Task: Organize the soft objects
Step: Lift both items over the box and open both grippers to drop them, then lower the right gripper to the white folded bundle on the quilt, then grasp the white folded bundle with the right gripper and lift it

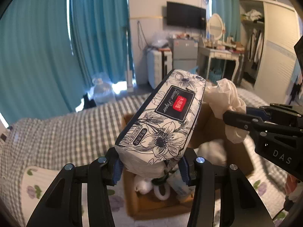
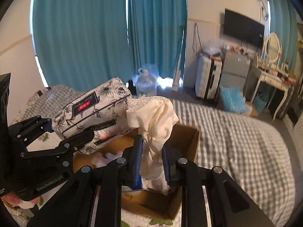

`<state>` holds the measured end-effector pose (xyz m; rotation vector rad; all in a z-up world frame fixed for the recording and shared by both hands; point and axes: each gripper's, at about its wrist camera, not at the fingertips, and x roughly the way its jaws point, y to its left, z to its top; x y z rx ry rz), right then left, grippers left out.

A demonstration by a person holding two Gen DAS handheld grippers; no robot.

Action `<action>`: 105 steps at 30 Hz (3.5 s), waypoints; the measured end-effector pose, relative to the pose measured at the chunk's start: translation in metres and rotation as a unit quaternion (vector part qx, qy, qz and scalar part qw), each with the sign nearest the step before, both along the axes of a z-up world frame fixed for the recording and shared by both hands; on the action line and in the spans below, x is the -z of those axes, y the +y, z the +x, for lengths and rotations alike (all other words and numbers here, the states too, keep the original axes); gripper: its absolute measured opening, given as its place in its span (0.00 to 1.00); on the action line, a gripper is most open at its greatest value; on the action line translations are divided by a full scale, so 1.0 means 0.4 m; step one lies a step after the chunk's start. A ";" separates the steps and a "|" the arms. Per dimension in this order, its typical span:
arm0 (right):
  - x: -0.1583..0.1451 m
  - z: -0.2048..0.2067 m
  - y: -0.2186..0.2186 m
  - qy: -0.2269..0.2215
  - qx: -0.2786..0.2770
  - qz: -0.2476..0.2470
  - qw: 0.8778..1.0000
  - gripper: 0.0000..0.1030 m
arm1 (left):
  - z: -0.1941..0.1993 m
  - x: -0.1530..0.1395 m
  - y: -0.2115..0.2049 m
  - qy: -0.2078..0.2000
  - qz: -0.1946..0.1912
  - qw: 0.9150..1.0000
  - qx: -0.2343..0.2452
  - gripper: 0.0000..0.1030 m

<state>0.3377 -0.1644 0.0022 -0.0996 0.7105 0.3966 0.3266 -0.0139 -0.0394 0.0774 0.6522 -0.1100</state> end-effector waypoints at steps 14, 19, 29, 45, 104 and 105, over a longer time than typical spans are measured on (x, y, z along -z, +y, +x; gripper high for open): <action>0.044 0.012 -0.037 0.000 0.019 0.024 1.000 0.56 | -0.013 -0.009 -0.016 -0.010 0.002 1.000 -0.018 0.63; -0.070 -0.079 -0.058 -0.021 0.024 0.028 0.999 0.58 | -0.107 -0.135 -0.020 -0.045 0.009 0.999 -0.015 0.63; -0.410 -0.431 -0.097 -0.112 0.020 0.005 0.993 0.74 | -0.447 -0.437 -0.024 -0.166 0.001 0.986 0.018 0.65; -0.261 -0.649 -0.127 -0.084 0.027 0.020 0.996 0.93 | -0.570 -0.236 0.021 -0.106 -0.011 0.994 -0.006 0.81; -0.205 -0.576 -0.041 -0.082 0.042 -0.002 0.996 0.54 | -0.500 -0.199 0.057 -0.072 -0.036 0.996 -0.039 0.81; -0.222 -0.571 -0.036 -0.088 0.040 -0.002 0.995 0.54 | -0.492 -0.217 0.060 -0.079 -0.037 0.995 -0.037 0.81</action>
